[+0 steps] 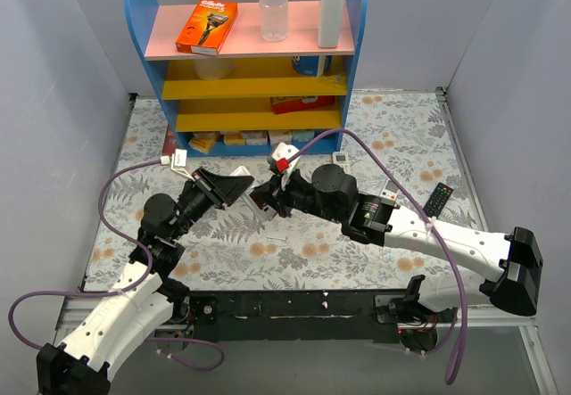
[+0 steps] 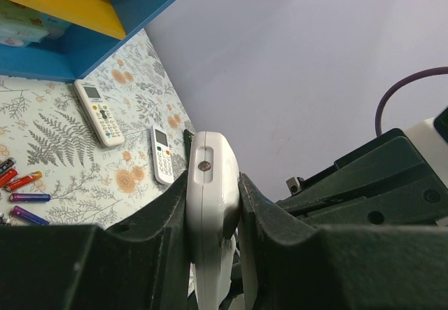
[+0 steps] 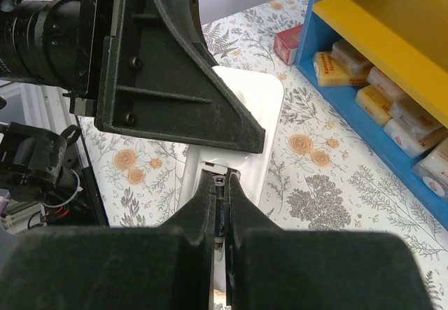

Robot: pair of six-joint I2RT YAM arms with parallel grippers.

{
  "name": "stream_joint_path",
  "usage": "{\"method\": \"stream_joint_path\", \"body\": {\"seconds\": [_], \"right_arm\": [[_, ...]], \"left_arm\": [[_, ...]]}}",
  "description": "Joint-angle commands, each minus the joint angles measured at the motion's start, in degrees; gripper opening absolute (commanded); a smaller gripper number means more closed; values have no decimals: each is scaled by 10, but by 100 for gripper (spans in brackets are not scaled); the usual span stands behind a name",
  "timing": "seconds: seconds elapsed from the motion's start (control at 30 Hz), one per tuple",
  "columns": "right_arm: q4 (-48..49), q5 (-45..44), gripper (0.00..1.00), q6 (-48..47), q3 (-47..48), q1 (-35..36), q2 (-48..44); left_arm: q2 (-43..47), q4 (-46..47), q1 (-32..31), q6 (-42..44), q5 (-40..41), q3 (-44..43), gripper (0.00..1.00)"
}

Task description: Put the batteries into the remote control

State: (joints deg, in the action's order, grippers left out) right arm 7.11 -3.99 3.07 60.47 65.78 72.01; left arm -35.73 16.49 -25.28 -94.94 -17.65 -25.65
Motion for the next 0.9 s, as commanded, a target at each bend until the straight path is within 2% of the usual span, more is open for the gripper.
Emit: {"method": "stream_joint_path", "body": {"seconds": [0.0, 0.17, 0.23, 0.47, 0.6, 0.87], "right_arm": [[-27, -37, 1, -21, -3, 2, 12], [-30, -44, 2, -29, -3, 2, 25], [-31, -45, 7, -29, -1, 2, 29], [-28, -58, 11, -28, 0, 2, 37], [-26, -66, 19, -26, -1, 2, 43], [-24, -78, 20, -25, 0, 2, 49]], "left_arm": [[14, 14, 1, -3, -12, -9, 0], [6, 4, 1, 1, -13, -15, 0], [0, 5, 1, 4, -19, -17, 0], [-11, -5, 1, 7, -22, -24, 0], [-19, -7, 1, 9, -26, -29, 0], [-30, -15, 1, 10, -26, -34, 0]]}}
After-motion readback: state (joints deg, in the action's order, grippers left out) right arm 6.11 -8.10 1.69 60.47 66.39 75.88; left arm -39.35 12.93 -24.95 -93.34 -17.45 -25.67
